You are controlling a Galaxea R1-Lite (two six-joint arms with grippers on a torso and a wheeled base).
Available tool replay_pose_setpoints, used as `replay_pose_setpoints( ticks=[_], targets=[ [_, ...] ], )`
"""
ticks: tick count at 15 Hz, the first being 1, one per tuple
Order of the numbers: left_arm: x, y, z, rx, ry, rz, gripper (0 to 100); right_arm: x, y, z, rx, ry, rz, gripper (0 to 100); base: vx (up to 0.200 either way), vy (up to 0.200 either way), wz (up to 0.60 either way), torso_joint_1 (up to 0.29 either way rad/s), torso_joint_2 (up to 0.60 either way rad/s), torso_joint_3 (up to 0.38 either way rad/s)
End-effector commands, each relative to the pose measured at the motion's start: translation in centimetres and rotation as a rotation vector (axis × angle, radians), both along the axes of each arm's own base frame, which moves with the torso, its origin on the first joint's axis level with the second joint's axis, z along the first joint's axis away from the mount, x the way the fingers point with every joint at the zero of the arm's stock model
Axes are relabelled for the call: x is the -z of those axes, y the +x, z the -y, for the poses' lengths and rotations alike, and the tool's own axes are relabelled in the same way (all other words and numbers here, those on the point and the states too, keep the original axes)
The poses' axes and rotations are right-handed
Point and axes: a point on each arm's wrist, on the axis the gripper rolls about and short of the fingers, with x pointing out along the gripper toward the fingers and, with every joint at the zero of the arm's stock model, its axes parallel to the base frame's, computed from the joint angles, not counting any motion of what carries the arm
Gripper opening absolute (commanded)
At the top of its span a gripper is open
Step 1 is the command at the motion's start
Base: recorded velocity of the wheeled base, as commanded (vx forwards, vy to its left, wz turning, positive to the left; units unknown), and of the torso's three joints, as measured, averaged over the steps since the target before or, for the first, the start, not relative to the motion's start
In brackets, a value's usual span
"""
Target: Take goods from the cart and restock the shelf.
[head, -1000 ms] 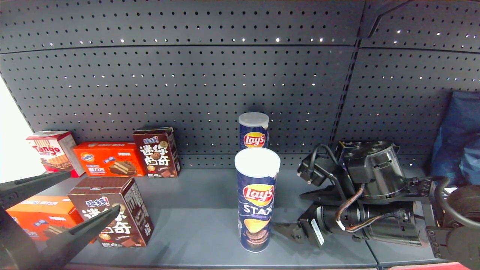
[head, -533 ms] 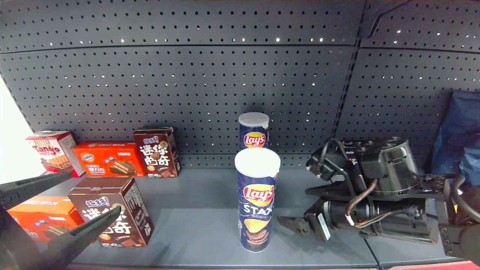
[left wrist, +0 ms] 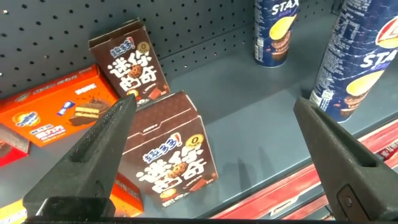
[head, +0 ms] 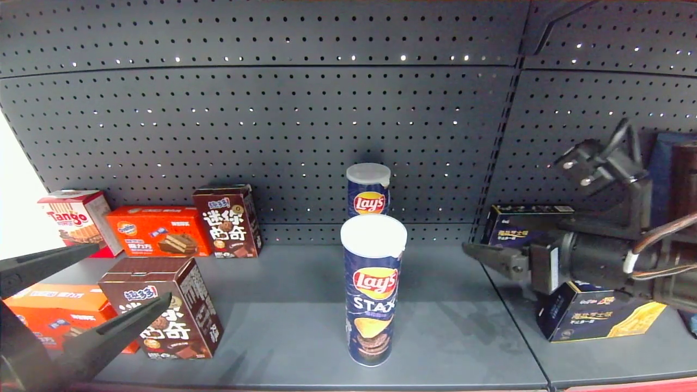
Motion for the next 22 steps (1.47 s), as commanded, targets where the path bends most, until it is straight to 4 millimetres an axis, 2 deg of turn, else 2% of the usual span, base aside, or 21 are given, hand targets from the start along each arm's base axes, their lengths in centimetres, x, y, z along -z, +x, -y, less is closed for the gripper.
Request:
replay_pose_setpoints(
  ticks=[1, 3, 6, 7, 9, 10, 13, 14, 15, 16, 19, 22],
  targets=[
    [-0.2, -1.7, -0.7, -0.01, -0.017, 0.053, 100, -2.9, -2.4, 3.9, 0.11, 0.07, 0.128, 100, 0.0, 0.0, 0.0, 0.0, 0.0, 0.0],
    [0.6, -4.1, -1.9, -0.116, -0.019, 0.115, 100, -3.0, -5.1, 8.2, 0.291, 0.091, 0.197, 100, 0.0, 0.0, 0.0, 0.0, 0.0, 0.0],
    [3.7, -6.9, -3.2, -0.196, 0.033, 0.145, 100, -0.2, -10.1, 11.5, 0.486, 0.086, 0.243, 100, 0.0, 0.0, 0.0, 0.0, 0.0, 0.0],
    [6.6, -8.7, -3.9, -0.204, 0.081, 0.156, 100, 3.0, -13.0, 12.2, 0.565, 0.085, 0.246, 100, 0.0, 0.0, 0.0, 0.0, 0.0, 0.0],
    [9.8, -10.7, -4.7, -0.233, 0.154, 0.16, 100, 6.6, -16.3, 12.3, 0.594, 0.089, 0.285, 100, 0.0, 0.0, 0.0, 0.0, 0.0, 0.0],
    [10.8, -11.3, -5.0, -0.242, 0.165, 0.145, 100, 7.9, -17.3, 12.4, 0.607, 0.091, 0.297, 100, 0.0, 0.0, 0.0, 0.0, 0.0, 0.0],
    [12.8, -13.0, -5.6, -0.249, 0.173, 0.13, 100, 14.3, -20.2, 12.3, 0.611, 0.11, 0.336, 100, 0.0, 0.0, 0.0, 0.0, 0.0, 0.0],
    [13.1, -13.1, -5.6, -0.266, 0.18, 0.118, 100, 16.1, -21.2, 12.3, 0.586, 0.108, 0.286, 100, 0.0, 0.0, 0.0, 0.0, 0.0, 0.0],
    [13.2, -13.1, -5.6, -0.275, 0.183, 0.112, 100, 16.5, -21.3, 12.3, 0.575, 0.102, 0.224, 100, 0.0, 0.0, 0.0, 0.0, 0.0, 0.0],
    [13.5, -13.0, -5.5, -0.275, 0.183, 0.101, 100, 16.3, -21.2, 12.2, 0.549, 0.112, 0.271, 100, 0.0, 0.0, 0.0, 0.0, 0.0, 0.0],
    [13.5, -13.0, -5.5, -0.24, 0.179, 0.103, 100, 16.4, -21.2, 12.2, 0.547, 0.113, 0.262, 100, 0.0, 0.0, 0.0, 0.0, 0.0, 0.0],
    [13.5, -12.9, -5.4, -0.052, 0.157, 0.114, 100, 16.4, -21.2, 12.2, 0.547, 0.113, 0.262, 100, 0.0, 0.0, 0.0, 0.0, 0.0, 0.0]
  ],
)
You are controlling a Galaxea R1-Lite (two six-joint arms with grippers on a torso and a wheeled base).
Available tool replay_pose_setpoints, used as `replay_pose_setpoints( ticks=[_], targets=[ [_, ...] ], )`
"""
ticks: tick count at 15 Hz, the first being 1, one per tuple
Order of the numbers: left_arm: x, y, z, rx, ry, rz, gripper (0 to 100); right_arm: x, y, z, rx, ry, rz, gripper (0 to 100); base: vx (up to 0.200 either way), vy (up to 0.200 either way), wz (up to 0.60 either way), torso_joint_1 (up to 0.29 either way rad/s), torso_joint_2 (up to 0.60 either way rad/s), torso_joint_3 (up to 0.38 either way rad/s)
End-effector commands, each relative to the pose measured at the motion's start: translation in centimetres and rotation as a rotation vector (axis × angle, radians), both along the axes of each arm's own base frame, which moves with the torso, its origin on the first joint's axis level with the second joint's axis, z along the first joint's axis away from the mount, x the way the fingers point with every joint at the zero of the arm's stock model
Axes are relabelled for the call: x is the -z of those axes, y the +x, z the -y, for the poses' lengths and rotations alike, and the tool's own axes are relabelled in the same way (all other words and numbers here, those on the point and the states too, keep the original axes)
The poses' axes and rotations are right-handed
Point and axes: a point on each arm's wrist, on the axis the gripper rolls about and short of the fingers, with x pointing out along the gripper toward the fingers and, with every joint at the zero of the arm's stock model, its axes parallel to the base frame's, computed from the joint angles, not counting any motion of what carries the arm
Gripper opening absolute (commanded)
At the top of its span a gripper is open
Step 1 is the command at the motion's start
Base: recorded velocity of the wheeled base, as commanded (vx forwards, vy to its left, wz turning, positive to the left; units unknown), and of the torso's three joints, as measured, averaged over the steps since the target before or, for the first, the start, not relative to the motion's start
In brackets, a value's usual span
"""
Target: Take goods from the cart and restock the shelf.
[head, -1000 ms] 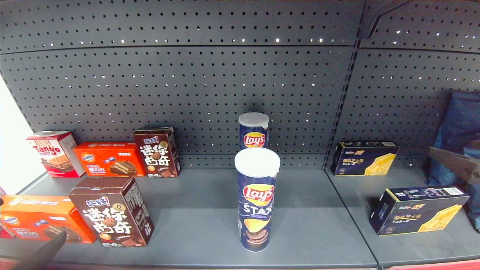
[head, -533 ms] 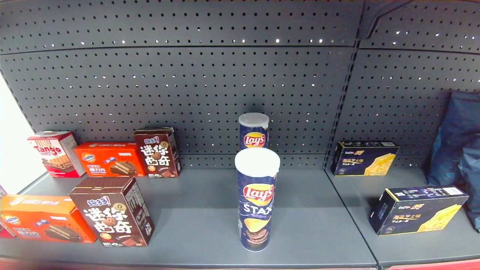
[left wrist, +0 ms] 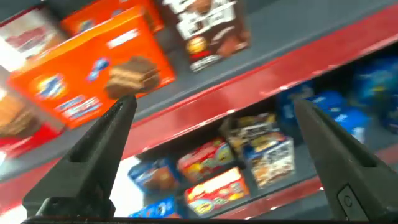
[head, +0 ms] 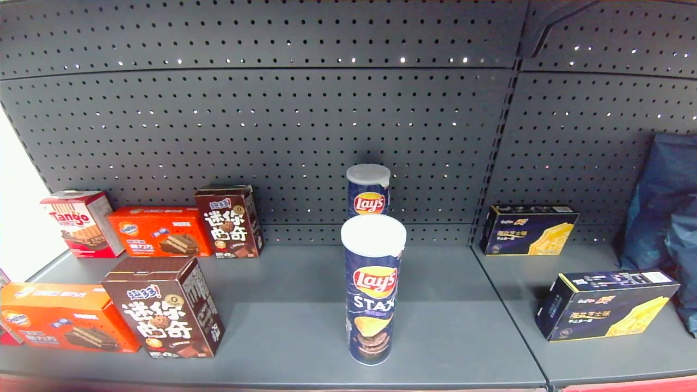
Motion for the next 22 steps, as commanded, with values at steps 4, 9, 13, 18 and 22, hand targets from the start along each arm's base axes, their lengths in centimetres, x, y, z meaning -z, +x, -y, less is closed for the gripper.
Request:
replay_pose_setpoints(
  ticks=[4, 9, 13, 18, 22],
  targets=[
    [-0.2, 0.5, 0.0, 0.33, -0.004, -0.055, 100, 0.1, -0.1, 0.0, -0.001, 0.0, 0.01, 100, 0.0, 0.0, 0.0, 0.0, 0.0, 0.0],
    [0.4, 0.4, -0.2, 0.344, -0.087, -0.046, 100, 0.1, -0.1, 0.0, -0.001, 0.0, 0.01, 100, 0.0, 0.0, 0.0, 0.0, 0.0, 0.0],
    [0.9, 1.5, 0.7, 0.28, -0.195, 0.132, 100, 0.1, -0.1, 0.0, -0.001, 0.0, 0.009, 100, 0.0, 0.0, 0.0, 0.0, 0.0, 0.0],
    [0.9, 1.3, 1.9, -0.249, -0.084, 0.177, 100, 0.1, -0.1, 0.0, -0.001, 0.0, 0.01, 100, 0.0, 0.0, 0.0, 0.0, 0.0, 0.0],
    [1.0, 1.2, 1.9, -0.207, -0.152, 0.171, 100, 0.1, -0.1, 0.0, -0.001, 0.0, 0.01, 100, 0.0, 0.0, 0.0, 0.0, 0.0, 0.0]
  ],
)
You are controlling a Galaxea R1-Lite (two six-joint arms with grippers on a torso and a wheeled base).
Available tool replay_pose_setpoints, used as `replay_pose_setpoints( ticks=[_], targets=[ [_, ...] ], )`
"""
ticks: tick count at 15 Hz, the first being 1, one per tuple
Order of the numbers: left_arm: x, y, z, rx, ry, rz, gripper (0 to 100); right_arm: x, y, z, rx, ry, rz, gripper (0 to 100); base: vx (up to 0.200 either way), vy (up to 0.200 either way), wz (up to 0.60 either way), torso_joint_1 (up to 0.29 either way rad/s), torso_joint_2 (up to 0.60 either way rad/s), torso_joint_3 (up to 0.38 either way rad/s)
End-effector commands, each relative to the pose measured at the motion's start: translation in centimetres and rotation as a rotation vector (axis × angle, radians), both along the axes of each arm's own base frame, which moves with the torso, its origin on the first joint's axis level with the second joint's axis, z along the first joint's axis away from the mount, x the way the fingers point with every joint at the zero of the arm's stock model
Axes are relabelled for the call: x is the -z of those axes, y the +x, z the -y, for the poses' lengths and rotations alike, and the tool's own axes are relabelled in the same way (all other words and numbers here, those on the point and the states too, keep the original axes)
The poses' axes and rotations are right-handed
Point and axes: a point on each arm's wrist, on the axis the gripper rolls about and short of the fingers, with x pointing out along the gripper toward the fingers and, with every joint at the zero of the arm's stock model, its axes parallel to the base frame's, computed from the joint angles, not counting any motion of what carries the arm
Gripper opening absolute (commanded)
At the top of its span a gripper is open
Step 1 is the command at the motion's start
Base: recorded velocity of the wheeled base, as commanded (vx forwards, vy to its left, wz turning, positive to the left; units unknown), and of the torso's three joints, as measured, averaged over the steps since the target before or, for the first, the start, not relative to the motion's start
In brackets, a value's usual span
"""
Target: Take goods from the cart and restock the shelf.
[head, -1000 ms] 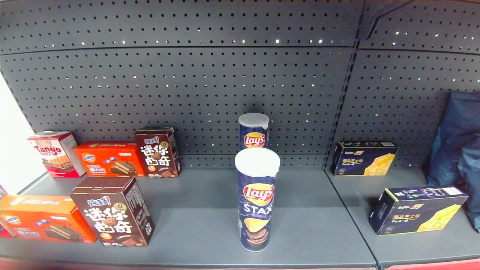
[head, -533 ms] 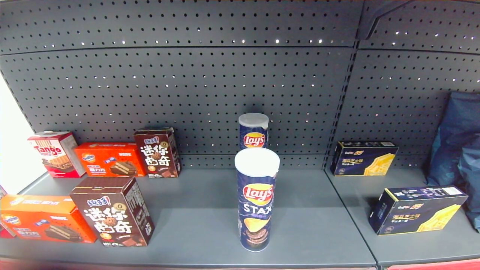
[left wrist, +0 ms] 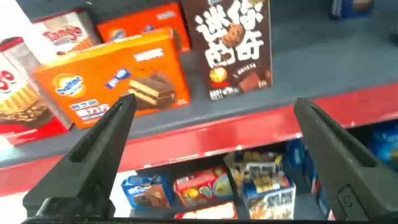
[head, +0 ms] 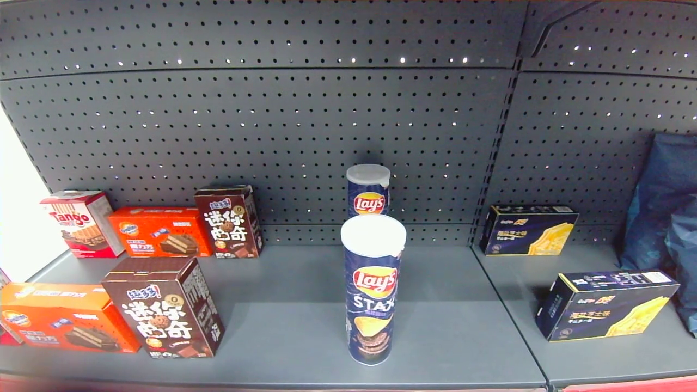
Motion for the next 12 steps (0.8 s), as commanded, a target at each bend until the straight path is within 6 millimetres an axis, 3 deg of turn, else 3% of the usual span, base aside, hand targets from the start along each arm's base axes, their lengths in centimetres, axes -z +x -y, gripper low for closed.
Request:
replay_pose_setpoints(
  ticks=[1, 4, 9, 12],
  targets=[
    [0.06, -0.24, 0.09, 0.02, 0.006, 0.029, 100, 0.01, 0.01, 0.0, -0.001, 0.0, -0.003, 100, 0.0, 0.0, 0.0, 0.0, 0.0, 0.0],
    [0.09, -0.32, 0.49, 0.204, 0.015, 0.028, 100, 0.01, 0.01, 0.0, -0.001, 0.0, -0.003, 100, 0.0, 0.0, 0.0, 0.0, 0.0, 0.0],
    [0.15, -0.32, 0.5, 0.209, -0.063, 0.007, 100, -0.01, 0.01, 0.0, -0.001, 0.0, -0.001, 100, 0.0, 0.0, 0.0, 0.0, 0.0, 0.0],
    [0.27, -0.24, -0.43, -0.206, -0.124, 0.011, 100, -0.01, 0.01, 0.0, -0.001, 0.0, -0.001, 100, 0.0, 0.0, 0.0, 0.0, 0.0, 0.0]
  ],
)
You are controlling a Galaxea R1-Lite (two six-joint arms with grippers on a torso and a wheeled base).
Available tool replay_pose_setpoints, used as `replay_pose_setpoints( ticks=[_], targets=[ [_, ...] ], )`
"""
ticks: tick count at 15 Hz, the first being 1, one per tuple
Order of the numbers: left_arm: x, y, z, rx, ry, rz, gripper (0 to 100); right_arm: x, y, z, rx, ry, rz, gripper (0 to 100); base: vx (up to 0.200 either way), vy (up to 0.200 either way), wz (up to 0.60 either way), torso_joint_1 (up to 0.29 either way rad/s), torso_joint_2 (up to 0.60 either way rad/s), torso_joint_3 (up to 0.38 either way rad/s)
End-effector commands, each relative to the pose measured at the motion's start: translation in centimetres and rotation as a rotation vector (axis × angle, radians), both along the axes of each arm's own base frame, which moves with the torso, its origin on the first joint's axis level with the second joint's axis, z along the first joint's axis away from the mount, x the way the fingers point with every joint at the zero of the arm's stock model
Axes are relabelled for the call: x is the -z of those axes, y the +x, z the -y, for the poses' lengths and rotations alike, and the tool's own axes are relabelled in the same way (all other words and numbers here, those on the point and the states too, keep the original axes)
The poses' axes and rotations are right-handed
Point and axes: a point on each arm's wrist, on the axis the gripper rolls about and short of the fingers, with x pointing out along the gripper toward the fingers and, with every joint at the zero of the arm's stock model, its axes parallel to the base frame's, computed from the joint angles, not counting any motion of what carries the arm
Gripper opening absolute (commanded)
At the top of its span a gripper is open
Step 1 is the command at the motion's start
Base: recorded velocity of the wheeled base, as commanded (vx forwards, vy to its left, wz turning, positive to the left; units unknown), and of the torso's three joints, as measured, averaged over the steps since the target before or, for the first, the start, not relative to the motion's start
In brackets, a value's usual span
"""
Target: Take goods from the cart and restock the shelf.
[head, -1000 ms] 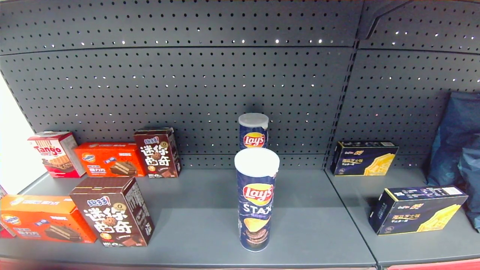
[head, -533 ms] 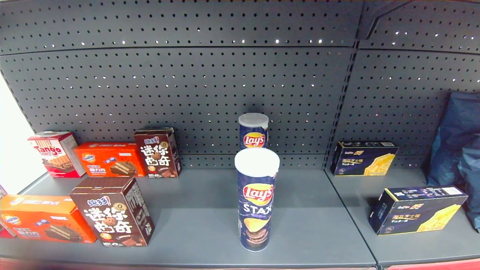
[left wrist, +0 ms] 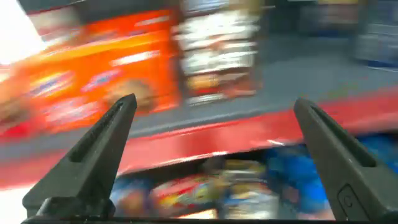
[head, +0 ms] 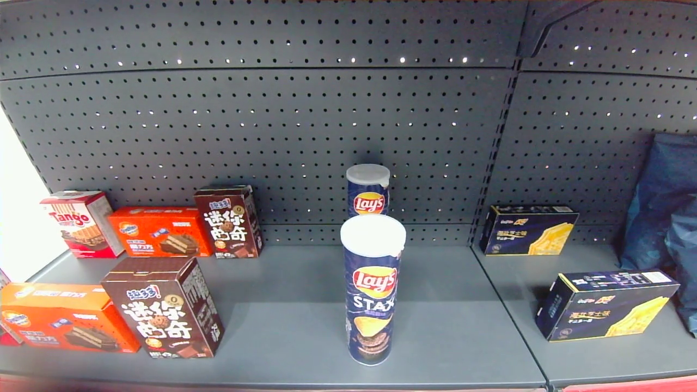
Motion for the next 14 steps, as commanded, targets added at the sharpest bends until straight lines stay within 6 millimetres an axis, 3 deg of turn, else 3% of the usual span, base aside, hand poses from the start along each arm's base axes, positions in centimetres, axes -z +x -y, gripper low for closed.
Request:
replay_pose_setpoints(
  ticks=[1, 5, 14],
  targets=[
    [0.1, -0.02, -0.22, -0.093, -0.064, -0.004, 100, -0.01, 0.01, 0.0, -0.001, 0.0, -0.001, 100, 0.0, 0.0, 0.0, 0.0, 0.0, 0.0],
    [0.63, -0.02, 0.39, 0.173, -0.021, -0.061, 100, -0.01, 0.01, 0.0, -0.001, 0.0, -0.001, 100, 0.0, 0.0, 0.0, 0.0, 0.0, 0.0],
    [0.62, -0.02, 0.37, 0.167, -0.017, -0.059, 100, -0.01, 0.01, -0.02, -0.011, 0.003, -0.001, 100, 0.0, 0.0, 0.0, 0.0, 0.0, 0.0]
  ],
)
